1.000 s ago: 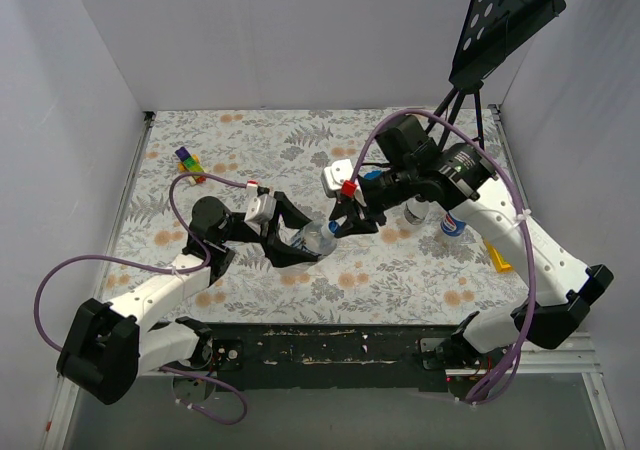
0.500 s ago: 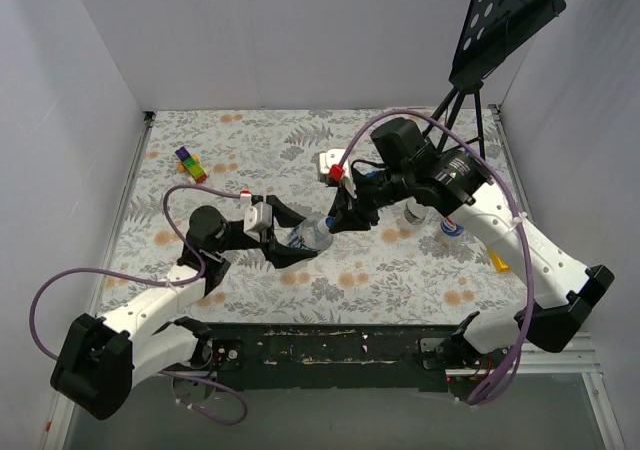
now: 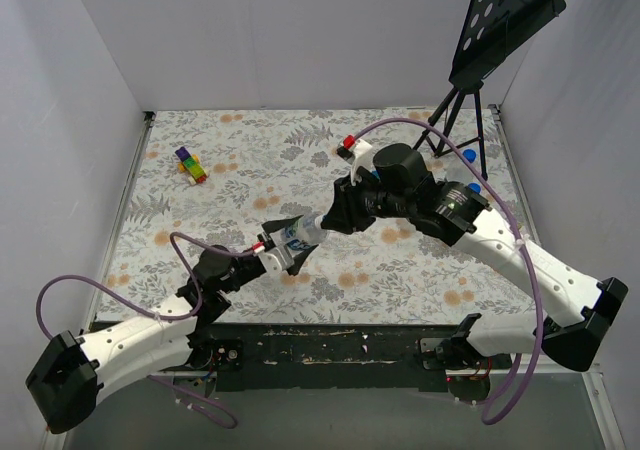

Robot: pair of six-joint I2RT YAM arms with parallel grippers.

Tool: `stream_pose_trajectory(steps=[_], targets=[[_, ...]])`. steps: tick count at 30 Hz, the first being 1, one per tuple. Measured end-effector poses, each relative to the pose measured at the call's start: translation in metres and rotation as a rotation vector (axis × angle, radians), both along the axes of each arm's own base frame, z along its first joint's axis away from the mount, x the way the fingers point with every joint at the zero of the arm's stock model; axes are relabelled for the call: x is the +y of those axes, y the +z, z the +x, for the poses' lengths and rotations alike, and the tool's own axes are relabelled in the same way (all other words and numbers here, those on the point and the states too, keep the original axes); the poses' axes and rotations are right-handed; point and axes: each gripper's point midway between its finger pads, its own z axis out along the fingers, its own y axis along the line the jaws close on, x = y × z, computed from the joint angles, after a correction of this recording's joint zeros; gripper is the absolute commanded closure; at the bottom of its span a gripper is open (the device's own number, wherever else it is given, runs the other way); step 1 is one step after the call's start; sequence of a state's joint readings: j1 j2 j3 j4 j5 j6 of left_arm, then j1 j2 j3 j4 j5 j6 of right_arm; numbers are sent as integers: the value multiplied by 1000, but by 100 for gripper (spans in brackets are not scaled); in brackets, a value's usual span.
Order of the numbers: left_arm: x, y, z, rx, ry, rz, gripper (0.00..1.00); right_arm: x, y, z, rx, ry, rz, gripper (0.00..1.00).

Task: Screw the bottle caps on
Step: Screw the bottle cap onto the plastic bottle.

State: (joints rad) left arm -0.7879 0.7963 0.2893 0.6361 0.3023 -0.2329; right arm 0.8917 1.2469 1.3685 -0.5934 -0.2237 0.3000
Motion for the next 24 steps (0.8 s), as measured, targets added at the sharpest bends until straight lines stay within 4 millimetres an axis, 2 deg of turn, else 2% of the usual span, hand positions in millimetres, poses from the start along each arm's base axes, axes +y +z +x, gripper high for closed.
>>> stream_pose_trajectory(steps=[2,3,6,7,10,12,15,17,20,24], targets=[[4,-5,3,-46,53,33,100,2,-6,1,44,-54,-4,96],[5,-7,4,-60,71,45,100,2,-8,2,58,-73,-6,90],[8,-8,9,-89,117,70,100,3,-8,6,64,-115,-3,59],[8,-7,10,-85,122,72,100,3,-6,7,54,-120,-5,53],[2,3,14,-52,115,62,100,-2,9,10,-16,-105,-22,33],[-2,12,20,-2,87,45,100,-7,29,8,-92,-65,-27,24],[-6,23,30,89,22,16,100,-14,64,6,-228,3,-19,22],[-7,24,33,153,-37,0,100,-22,76,2,-302,45,-31,22],[-13,13,25,263,-145,-1,100,-36,74,-6,-381,122,-90,26],[-25,2,1,407,-340,18,100,-43,60,-16,-448,266,-162,30]])
